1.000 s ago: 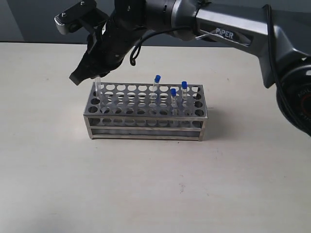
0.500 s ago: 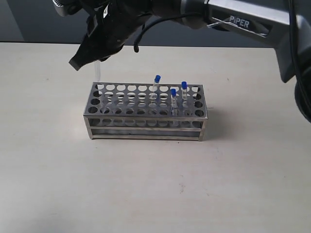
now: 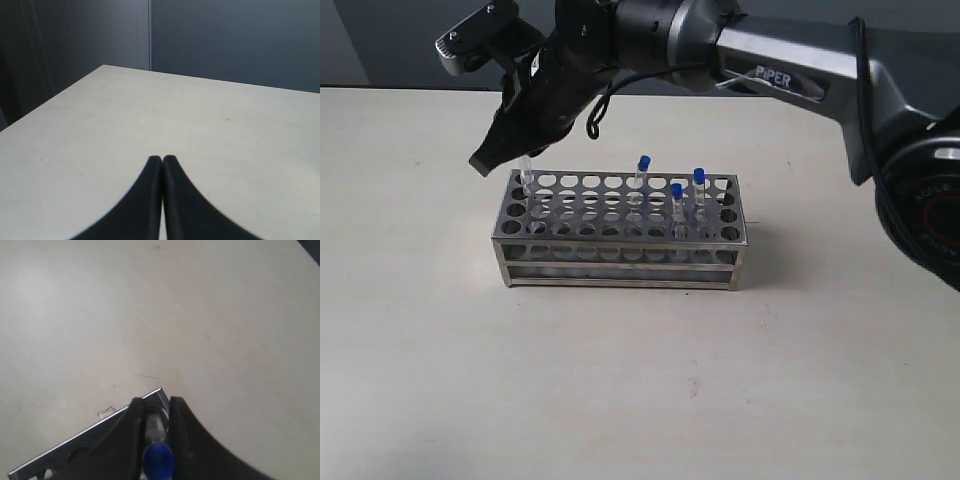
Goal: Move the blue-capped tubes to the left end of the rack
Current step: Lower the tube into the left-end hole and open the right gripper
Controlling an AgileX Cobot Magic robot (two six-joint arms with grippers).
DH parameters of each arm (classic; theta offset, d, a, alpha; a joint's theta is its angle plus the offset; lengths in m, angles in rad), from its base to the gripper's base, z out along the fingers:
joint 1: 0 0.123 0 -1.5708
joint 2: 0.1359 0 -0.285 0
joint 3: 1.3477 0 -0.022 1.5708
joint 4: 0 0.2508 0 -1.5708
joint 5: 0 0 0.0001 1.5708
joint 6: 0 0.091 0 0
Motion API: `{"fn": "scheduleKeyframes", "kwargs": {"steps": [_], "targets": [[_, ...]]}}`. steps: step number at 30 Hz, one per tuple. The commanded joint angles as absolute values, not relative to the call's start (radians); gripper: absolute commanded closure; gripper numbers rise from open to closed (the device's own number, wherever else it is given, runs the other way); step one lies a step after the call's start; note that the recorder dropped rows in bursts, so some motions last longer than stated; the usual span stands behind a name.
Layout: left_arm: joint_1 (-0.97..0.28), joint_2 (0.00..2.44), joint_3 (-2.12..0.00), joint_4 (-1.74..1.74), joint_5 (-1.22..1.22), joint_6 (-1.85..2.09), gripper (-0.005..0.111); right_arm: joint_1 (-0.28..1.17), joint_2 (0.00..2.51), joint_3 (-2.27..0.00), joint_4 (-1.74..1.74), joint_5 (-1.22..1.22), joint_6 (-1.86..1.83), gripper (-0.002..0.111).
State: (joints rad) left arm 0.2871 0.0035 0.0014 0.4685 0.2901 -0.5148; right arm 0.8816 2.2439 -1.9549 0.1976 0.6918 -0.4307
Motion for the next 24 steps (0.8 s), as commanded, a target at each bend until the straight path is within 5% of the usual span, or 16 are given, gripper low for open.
{"fn": "scheduleKeyframes", "kwargs": {"steps": [1, 12, 20, 24], "targets": [[0.287, 0.000, 0.000, 0.468, 0.289, -0.516, 0.106, 0.880, 2.270, -1.961, 0.221, 0.661, -0.435, 0.109], [0.287, 0.000, 0.000, 0.468, 0.291, -0.516, 0.106, 0.880, 2.320, -1.961, 0.281, 0.618, -0.435, 0.107], [0.287, 0.000, 0.000, 0.468, 0.291, -0.516, 0.106, 0.880, 2.317, -1.961, 0.290, 0.629, -0.433, 0.064], [0.287, 0.000, 0.000, 0.468, 0.291, -0.516, 0.106, 0.879, 2.278, -1.961, 0.286, 0.685, -0.427, 0.061]]}}
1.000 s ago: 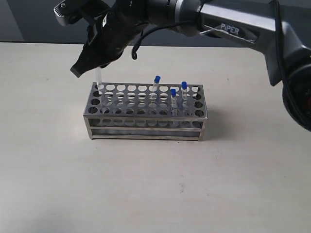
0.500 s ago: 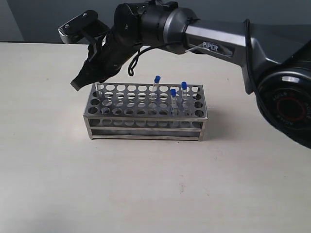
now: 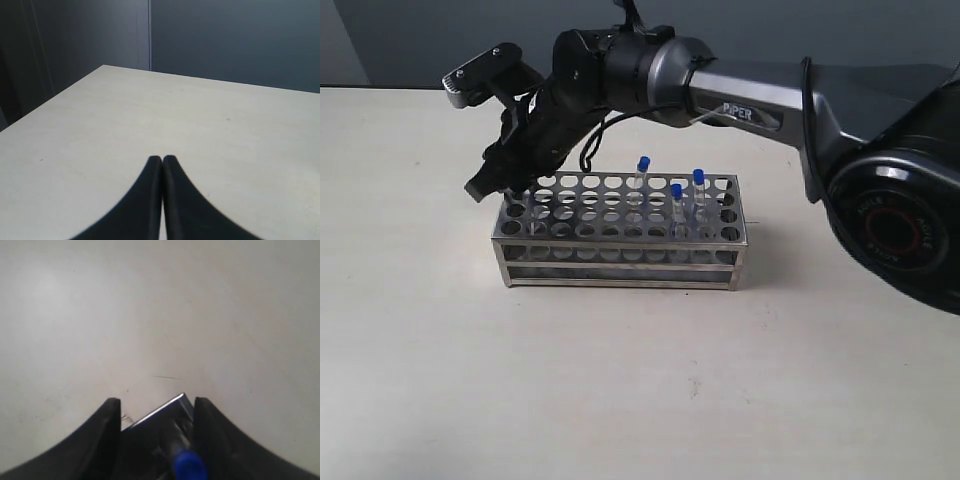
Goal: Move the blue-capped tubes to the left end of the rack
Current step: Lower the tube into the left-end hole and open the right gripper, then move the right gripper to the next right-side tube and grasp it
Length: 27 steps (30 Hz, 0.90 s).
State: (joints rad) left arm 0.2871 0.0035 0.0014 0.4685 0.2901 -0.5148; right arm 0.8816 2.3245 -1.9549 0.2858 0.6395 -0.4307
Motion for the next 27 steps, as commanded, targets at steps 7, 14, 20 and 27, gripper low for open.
{"fn": "scheduleKeyframes", "kwargs": {"steps": [7, 14, 20, 27], "targets": [[0.287, 0.000, 0.000, 0.468, 0.291, -0.516, 0.106, 0.879, 2.192, -1.961, 0.213, 0.763, -0.379, 0.060], [0.287, 0.000, 0.000, 0.468, 0.291, -0.516, 0.106, 0.866, 2.117, -1.961, -0.023, 0.909, -0.214, 0.060], [0.287, 0.000, 0.000, 0.468, 0.291, -0.516, 0.106, 0.801, 2.056, -1.959, -0.035, 1.062, -0.195, 0.060], [0.287, 0.000, 0.000, 0.468, 0.291, -0.516, 0.106, 0.694, 2.030, -1.950, -0.029, 1.179, -0.181, 0.060]]}}
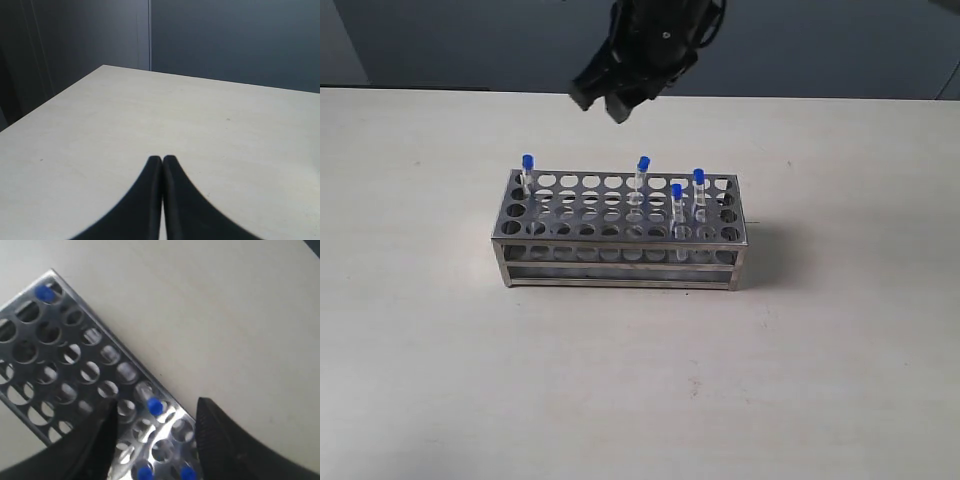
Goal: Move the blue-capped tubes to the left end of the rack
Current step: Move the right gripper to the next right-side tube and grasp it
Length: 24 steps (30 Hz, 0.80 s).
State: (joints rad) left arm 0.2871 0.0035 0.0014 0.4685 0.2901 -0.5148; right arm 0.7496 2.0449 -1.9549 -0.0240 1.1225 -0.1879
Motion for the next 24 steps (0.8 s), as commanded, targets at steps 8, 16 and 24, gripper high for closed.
{"fn": "scheduleKeyframes", "kwargs": {"steps": [8, 16, 24], "targets": [[0.287, 0.000, 0.000, 0.468, 0.291, -0.516, 0.106, 0.629, 1.973, -1.780, 0.089, 1.160, -0.189, 0.060], [0.287, 0.000, 0.000, 0.468, 0.291, -0.516, 0.106, 0.629, 1.944, -1.657, 0.178, 1.081, -0.211, 0.061], [0.287, 0.000, 0.000, 0.468, 0.291, -0.516, 0.106, 0.631, 1.982, -1.641, 0.208, 1.038, -0.236, 0.061]]}}
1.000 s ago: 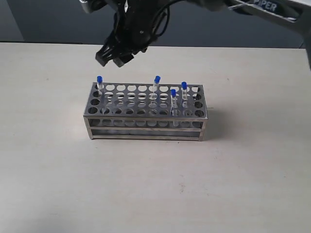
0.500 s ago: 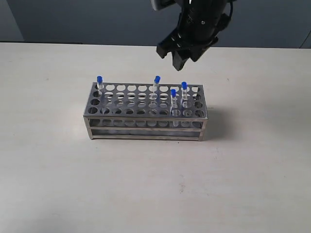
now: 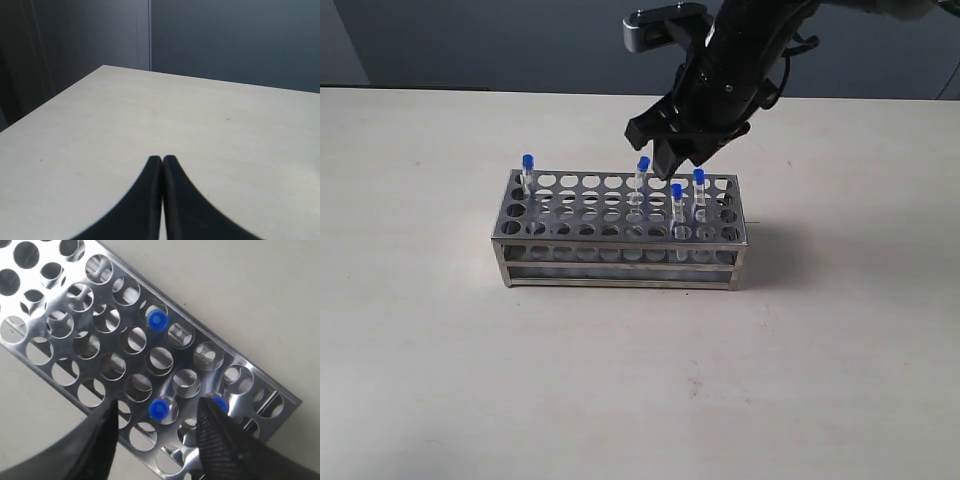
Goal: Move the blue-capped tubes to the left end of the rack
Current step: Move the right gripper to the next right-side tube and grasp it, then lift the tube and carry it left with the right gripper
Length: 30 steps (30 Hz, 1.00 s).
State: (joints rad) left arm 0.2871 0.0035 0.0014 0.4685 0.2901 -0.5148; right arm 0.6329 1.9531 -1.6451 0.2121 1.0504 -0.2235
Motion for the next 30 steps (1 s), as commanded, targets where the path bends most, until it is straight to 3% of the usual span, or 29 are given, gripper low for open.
{"fn": "scheduleKeyframes", "kwargs": {"steps": [1, 6, 13, 20, 24, 30], "targets": [[0.287, 0.000, 0.000, 0.471, 0.291, -0.516, 0.106, 0.631, 1.999, -1.641, 0.210, 1.042, -0.236, 0.061], [0.287, 0.000, 0.000, 0.471, 0.291, -0.516, 0.106, 0.631, 2.028, -1.641, 0.214, 1.034, -0.236, 0.063], [0.287, 0.000, 0.000, 0.471, 0.291, -0.516, 0.106, 0.631, 2.056, -1.641, 0.212, 1.025, -0.236, 0.088], [0.287, 0.000, 0.000, 0.471, 0.291, -0.516, 0.106, 0.631, 2.078, -1.641, 0.212, 1.042, -0.236, 0.090], [0.287, 0.000, 0.000, 0.471, 0.291, -0.516, 0.106, 0.631, 2.050, -1.641, 0.212, 1.042, -0.263, 0.108], [0.287, 0.000, 0.000, 0.471, 0.291, -0.516, 0.106, 0.631, 1.956, -1.641, 0.212, 1.040, -0.270, 0.109]]}}
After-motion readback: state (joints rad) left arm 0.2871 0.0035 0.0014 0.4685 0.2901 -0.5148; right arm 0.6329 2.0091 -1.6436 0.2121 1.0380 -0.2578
